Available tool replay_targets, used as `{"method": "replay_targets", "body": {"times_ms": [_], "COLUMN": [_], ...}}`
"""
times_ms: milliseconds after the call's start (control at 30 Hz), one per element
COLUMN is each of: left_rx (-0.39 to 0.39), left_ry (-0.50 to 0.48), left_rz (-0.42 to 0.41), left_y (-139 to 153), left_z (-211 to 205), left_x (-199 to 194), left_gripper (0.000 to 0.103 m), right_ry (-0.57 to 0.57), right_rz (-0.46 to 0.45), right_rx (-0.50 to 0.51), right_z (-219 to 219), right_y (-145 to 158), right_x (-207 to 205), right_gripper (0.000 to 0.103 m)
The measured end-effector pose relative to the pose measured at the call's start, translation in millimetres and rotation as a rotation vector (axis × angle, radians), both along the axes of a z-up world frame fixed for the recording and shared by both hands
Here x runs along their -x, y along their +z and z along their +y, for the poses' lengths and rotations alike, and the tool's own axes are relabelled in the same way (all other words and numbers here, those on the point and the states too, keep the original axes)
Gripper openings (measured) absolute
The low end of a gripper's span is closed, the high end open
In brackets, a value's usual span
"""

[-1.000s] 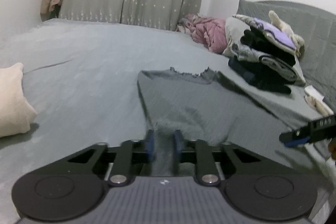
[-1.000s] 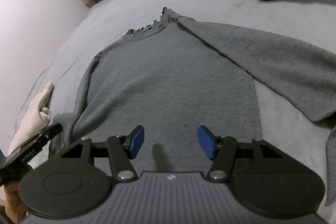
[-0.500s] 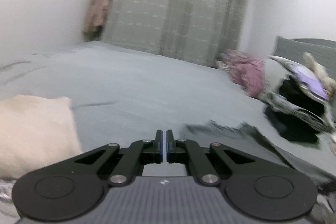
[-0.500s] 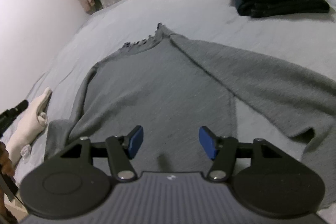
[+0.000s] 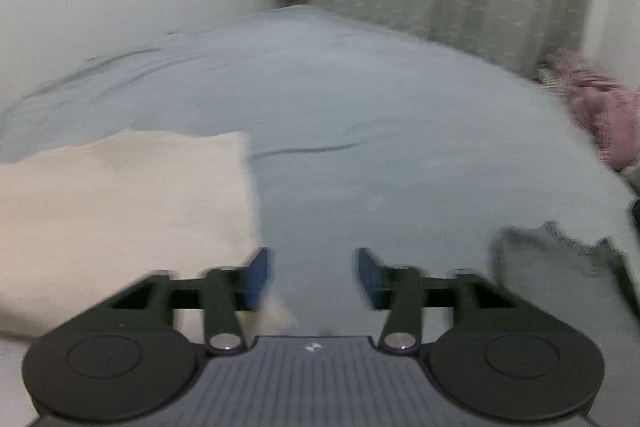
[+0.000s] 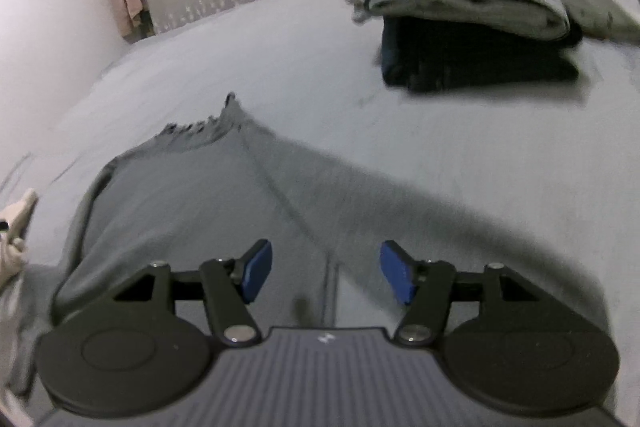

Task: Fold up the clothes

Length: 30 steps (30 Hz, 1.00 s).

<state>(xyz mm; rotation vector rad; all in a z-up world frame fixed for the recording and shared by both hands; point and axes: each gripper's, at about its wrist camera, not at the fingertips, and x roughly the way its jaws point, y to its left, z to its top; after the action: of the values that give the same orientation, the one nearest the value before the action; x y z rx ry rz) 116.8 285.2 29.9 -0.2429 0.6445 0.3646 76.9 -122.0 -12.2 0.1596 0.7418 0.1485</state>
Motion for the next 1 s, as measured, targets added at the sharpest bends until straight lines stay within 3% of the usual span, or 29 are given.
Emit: {"method": "replay_targets", "body": {"times_ms": [167, 233, 367, 433, 533, 600, 633, 700, 767, 800, 867, 900, 1000], "left_rx": [-0.006, -0.06, -0.159, -0.154, -0.094, -0.036, -0.006, 0.029, 0.081, 0.128, 0.123, 0.098, 0.045], "left_ry": [-0.24, -0.305, -0.359, -0.365, -0.362, -0.356, -0.354, -0.361, -0.377, -0.388, -0.383, -0.379, -0.38], "left_rz": [0.055, 0.08, 0.136, 0.156, 0.113, 0.089, 0.078, 0.06, 0.042, 0.033, 0.02, 0.0, -0.127], "left_y": [-11, -21, -47, -61, -72, -73, -74, -72, -71, -72, -73, -72, -63], "left_z": [-41, -59, -80, -74, -56, -46, -41, -39, -38, -40, -46, -51, -66], "left_x": [-65, -92, -136, -143, -146, -148, -149, -150, -150, -150, -150, -148, -136], "left_gripper": [0.06, 0.06, 0.06, 0.06, 0.058, 0.053, 0.05, 0.035, 0.003, 0.002, 0.001, 0.001, 0.001], "right_ry": [0.089, 0.128, 0.221, 0.259, 0.25, 0.188, 0.164, 0.129, 0.129, 0.137, 0.136, 0.127, 0.081], "right_rz": [-0.065, -0.096, -0.149, -0.172, -0.191, -0.177, -0.169, -0.123, -0.104, -0.103, -0.1, -0.102, -0.19], "right_rx": [0.035, 0.09, 0.201, 0.253, 0.307, 0.274, 0.258, 0.145, 0.07, 0.05, 0.031, 0.023, 0.079], "right_z": [28, 46, 81, 91, 88, 70, 63, 42, 35, 36, 38, 39, 42], "right_y": [-4, -11, -32, -42, -52, -50, -50, -50, -53, -54, -56, -55, -38], "right_x": [-54, -76, -105, -111, -121, -131, -134, -144, -149, -150, -151, -152, -148], "right_gripper": [0.065, 0.065, 0.063, 0.057, 0.043, 0.035, 0.037, 0.037, 0.037, 0.036, 0.006, 0.0, 0.0]}}
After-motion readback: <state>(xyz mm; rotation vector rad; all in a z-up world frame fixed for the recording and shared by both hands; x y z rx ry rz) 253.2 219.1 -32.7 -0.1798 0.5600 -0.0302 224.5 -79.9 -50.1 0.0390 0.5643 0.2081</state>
